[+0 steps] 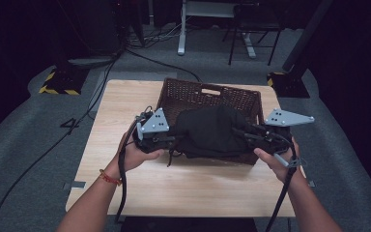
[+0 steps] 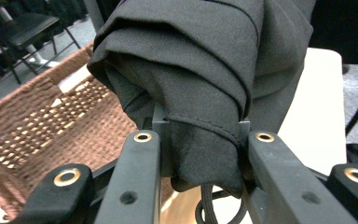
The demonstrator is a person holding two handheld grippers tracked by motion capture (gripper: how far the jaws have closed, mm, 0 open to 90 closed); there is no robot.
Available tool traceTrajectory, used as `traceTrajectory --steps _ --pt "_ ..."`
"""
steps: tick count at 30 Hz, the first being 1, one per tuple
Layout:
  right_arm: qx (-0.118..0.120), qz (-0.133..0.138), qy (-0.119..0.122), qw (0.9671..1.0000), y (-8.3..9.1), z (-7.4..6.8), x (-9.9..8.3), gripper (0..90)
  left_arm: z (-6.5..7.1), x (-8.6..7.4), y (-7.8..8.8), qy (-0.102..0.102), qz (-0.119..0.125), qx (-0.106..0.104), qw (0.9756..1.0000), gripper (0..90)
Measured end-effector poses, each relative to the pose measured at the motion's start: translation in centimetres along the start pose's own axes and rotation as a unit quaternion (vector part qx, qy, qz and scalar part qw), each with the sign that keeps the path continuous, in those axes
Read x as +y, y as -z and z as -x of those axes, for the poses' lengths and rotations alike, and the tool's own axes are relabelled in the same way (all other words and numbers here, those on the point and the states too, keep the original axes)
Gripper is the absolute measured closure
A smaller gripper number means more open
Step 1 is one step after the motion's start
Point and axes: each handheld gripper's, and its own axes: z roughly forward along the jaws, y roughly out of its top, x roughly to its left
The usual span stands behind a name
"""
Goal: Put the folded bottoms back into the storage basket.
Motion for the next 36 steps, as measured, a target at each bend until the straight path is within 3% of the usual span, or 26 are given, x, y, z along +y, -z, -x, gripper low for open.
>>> traceTrajectory --steps 15,26,36 --pt "-0.032 -0.004 -0.008 0.9994 -1.4 2.6 1.7 69.8 -2.7 2.2 -1.7 0.016 0.009 0.017 0.9997 74.5" --pt "-0.052 -0.009 -0.020 0.9984 -2.5 4.4 2.3 69.7 -4.4 3.4 -3.2 0.018 0.002 0.034 0.9993 74.4" --pt "-0.069 -0.045 -0.026 0.9963 -4.8 6.4 1.7 69.6 -5.6 3.1 -5.8 0.019 -0.019 0.051 0.9983 74.4"
